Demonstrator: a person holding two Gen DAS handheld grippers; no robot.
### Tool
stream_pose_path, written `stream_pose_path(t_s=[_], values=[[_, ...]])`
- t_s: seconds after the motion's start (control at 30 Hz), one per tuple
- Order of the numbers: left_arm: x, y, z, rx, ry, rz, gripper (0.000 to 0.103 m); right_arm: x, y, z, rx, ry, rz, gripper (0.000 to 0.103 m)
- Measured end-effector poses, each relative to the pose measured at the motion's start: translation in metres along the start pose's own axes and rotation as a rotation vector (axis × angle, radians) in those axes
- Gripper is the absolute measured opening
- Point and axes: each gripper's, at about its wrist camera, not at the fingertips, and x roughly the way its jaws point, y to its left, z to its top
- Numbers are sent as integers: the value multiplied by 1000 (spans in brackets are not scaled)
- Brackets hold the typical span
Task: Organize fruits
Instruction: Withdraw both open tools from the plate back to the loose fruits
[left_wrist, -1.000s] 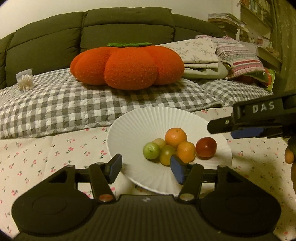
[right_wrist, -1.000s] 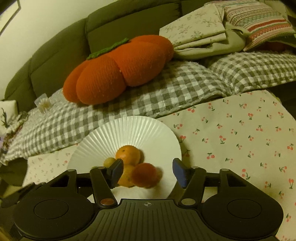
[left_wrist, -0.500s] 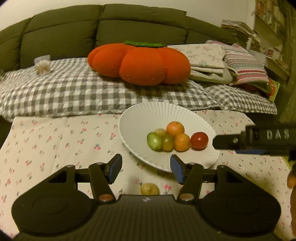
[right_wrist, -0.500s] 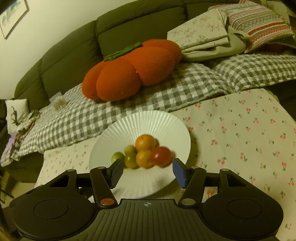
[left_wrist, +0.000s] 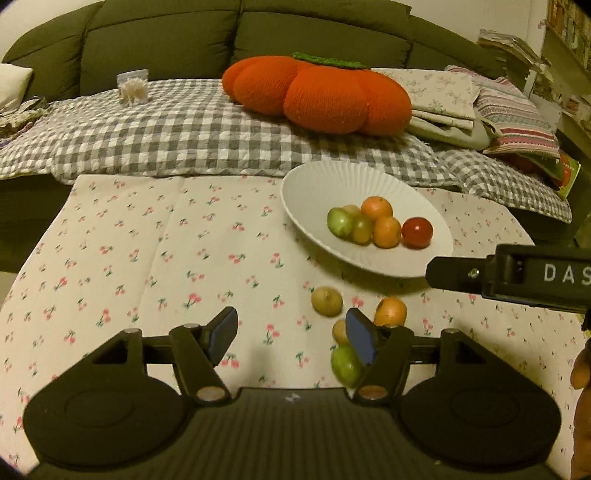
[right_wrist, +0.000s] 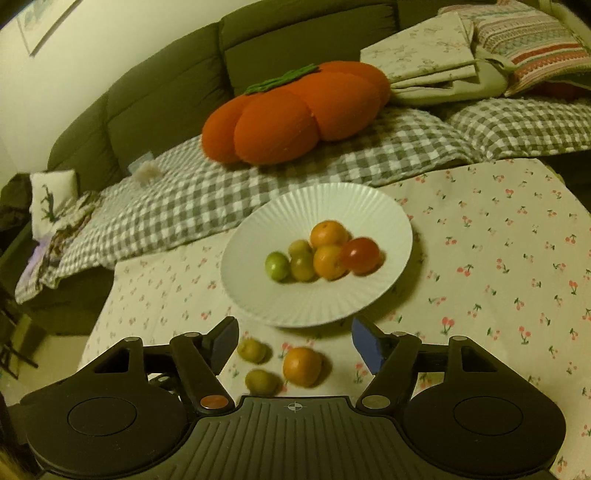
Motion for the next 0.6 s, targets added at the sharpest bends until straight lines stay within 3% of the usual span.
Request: stream_pose_path(t_s=[0.3,0.4,0.5,0.6], values=[[-13,-1,-25,4,36,2,77,-9,-2,-20,35,31,9,75],[-13,-1,-34,10,51,3,77,-8,-1,-22,35,41,13,75],[-10,-4,-40,30,60,-2,77,-9,-4,-22,45,37,14,84],[-6,-11,-45,67,49,-10,77,-7,-11,-20,69,40,6,86]])
